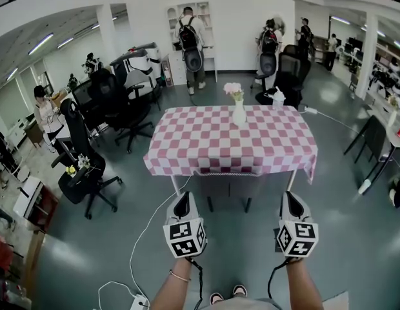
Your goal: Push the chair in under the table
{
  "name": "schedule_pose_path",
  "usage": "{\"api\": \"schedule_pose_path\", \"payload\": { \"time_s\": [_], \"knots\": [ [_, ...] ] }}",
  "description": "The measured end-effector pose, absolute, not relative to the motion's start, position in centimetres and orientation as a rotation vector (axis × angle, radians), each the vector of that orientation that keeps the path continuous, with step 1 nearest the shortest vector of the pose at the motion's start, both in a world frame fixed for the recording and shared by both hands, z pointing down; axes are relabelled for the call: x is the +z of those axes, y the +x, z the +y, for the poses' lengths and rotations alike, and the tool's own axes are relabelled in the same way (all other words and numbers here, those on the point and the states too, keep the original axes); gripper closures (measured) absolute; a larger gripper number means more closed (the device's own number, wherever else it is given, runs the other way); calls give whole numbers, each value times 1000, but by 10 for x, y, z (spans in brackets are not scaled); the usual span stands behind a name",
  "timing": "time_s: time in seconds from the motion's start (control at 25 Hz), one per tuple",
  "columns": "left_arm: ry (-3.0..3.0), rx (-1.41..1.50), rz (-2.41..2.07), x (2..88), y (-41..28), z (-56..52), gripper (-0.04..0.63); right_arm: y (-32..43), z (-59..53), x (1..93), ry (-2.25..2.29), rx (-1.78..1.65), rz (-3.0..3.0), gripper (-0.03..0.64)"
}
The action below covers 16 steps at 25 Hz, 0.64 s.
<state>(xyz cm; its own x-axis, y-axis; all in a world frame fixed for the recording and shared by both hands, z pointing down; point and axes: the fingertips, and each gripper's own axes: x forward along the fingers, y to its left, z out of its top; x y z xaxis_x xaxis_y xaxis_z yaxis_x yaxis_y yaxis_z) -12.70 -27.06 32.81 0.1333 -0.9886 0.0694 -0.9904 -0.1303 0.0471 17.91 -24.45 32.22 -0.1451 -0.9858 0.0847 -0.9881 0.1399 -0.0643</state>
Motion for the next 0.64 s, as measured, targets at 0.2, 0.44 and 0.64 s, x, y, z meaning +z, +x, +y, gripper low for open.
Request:
{"api": "schedule_pose_path", "payload": {
  "time_s": [0.2,0.44,0.64],
  "knots": [
    [2314,39,-1998,330,-120,-270,594,181,-242,318,2034,159,-2362,607],
    [2317,33,-1968,333,-112,-269,594,187,-239,317,2031,164,-2360,607],
    [2327,44,-1945,335,-107,-268,594,189,-237,317,2028,172,-2348,607]
  ]
}}
